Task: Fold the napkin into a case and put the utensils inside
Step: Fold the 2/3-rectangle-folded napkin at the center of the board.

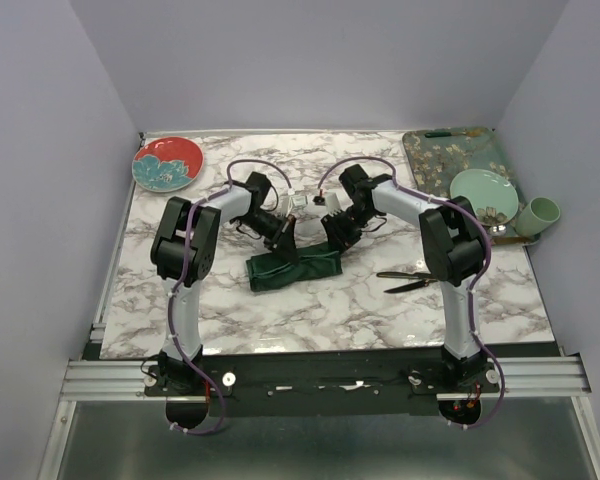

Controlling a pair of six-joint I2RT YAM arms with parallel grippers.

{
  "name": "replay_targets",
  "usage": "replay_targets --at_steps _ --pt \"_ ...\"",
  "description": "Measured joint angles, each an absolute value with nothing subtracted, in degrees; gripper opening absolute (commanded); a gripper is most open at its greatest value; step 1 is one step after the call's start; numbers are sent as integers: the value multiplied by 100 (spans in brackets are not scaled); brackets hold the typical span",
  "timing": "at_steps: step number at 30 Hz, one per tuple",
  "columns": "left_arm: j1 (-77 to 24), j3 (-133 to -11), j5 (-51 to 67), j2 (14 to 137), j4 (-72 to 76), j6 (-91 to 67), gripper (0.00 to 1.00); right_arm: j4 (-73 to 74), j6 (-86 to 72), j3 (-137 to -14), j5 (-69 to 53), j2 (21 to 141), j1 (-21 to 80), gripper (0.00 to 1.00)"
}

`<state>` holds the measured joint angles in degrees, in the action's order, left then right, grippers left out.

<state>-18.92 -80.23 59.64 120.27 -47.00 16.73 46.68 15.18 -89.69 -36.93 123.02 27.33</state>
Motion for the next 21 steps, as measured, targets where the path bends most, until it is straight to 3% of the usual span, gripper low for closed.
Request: replay_targets --at_steps 14,21 --pt "-1715 -8836 5970 12696 -4799 1570 9 4709 1634 -9078 -3538 12298 2733 36" --pt "-1610 -8816 6064 12916 -4858 1562 9 4805 1594 -9170 -3404 12033 2681 47"
